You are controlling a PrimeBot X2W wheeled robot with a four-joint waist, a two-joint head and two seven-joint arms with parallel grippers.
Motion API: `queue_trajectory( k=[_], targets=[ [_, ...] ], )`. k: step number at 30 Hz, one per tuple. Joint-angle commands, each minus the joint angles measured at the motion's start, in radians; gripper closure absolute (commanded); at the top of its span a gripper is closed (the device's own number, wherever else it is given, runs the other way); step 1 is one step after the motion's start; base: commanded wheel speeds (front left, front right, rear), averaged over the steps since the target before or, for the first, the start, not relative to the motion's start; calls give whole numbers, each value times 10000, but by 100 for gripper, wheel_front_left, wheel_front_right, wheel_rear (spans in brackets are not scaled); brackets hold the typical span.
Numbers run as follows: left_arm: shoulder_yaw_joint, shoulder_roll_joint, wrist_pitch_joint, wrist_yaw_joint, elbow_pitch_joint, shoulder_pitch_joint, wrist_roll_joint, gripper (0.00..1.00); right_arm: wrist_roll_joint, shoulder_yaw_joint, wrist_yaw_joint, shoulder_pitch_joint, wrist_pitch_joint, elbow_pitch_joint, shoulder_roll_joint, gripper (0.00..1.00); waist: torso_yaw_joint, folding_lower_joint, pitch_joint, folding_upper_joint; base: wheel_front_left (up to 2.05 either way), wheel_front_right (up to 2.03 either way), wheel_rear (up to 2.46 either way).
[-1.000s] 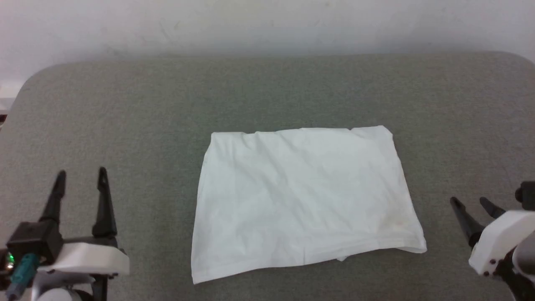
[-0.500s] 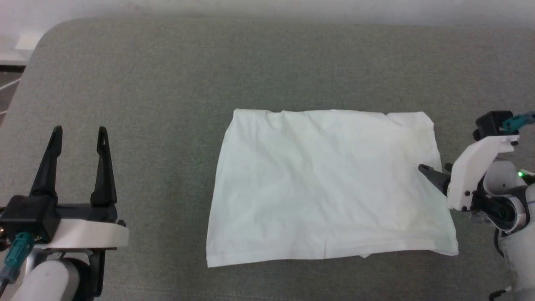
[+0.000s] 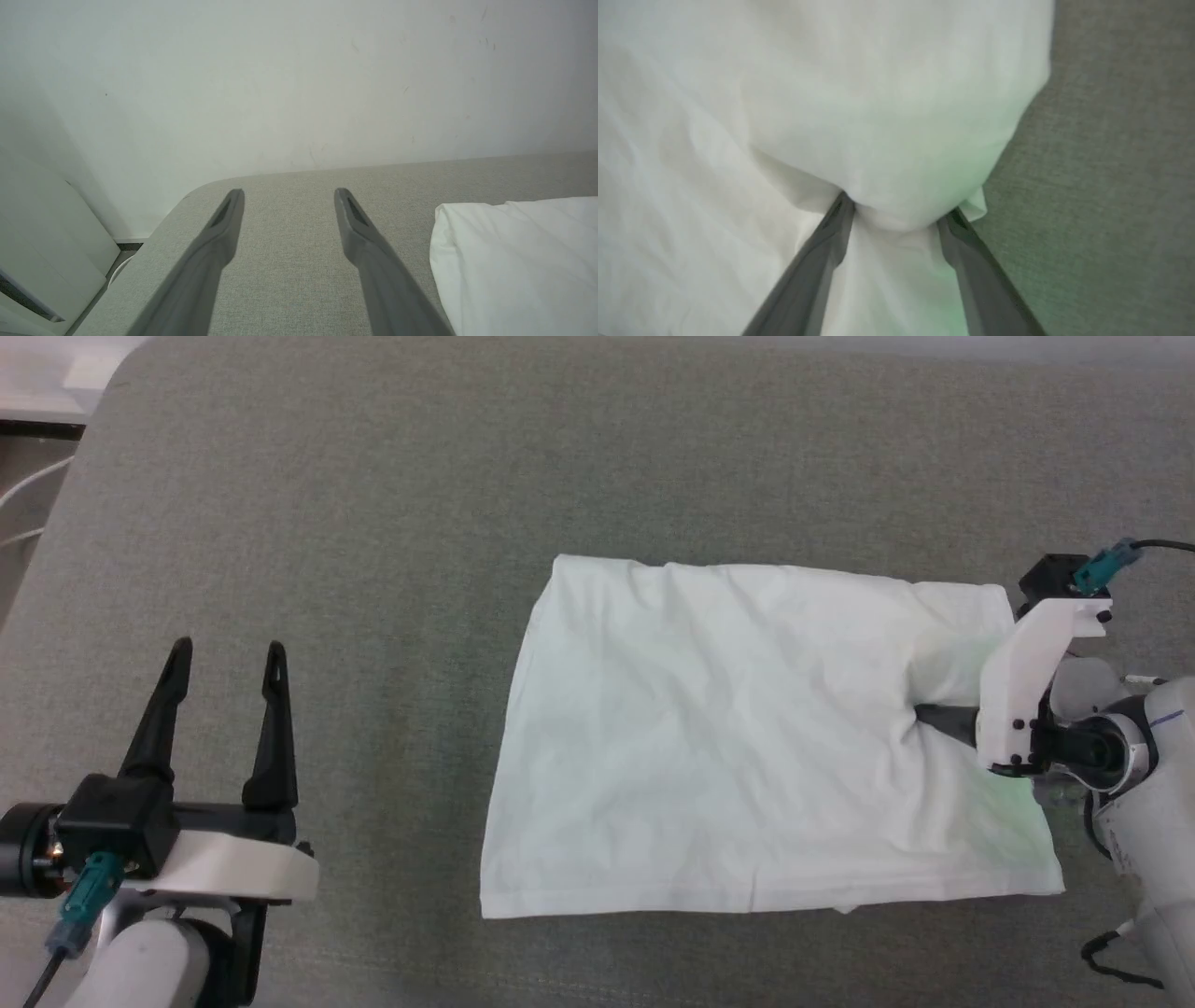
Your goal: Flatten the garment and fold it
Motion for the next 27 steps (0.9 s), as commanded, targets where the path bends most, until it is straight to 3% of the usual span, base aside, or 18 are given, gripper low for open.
queue_trajectory(
  k=[1,7,14,27],
  targets=[
    [-32,-58,-48,-92,115,-111,31,0,318,645,10,914,440,753,761,100,-30,2,-15,0,0,0,0],
    [-4,-132,-48,-184,414,-11,17,0,659,1194,10,674,-148,526,597,100,-250,2,-266,0,0,0,0],
    [-104,-142,60,-118,587,292,-33,0,1315,1394,10,548,-1584,-286,80,100,-600,2,-919,0,0,0,0],
    [-178,-75,483,195,222,1122,-223,0,1443,953,10,1748,-2332,-1590,-1949,100,-1476,2,-1768,0,0,0,0]
  ],
)
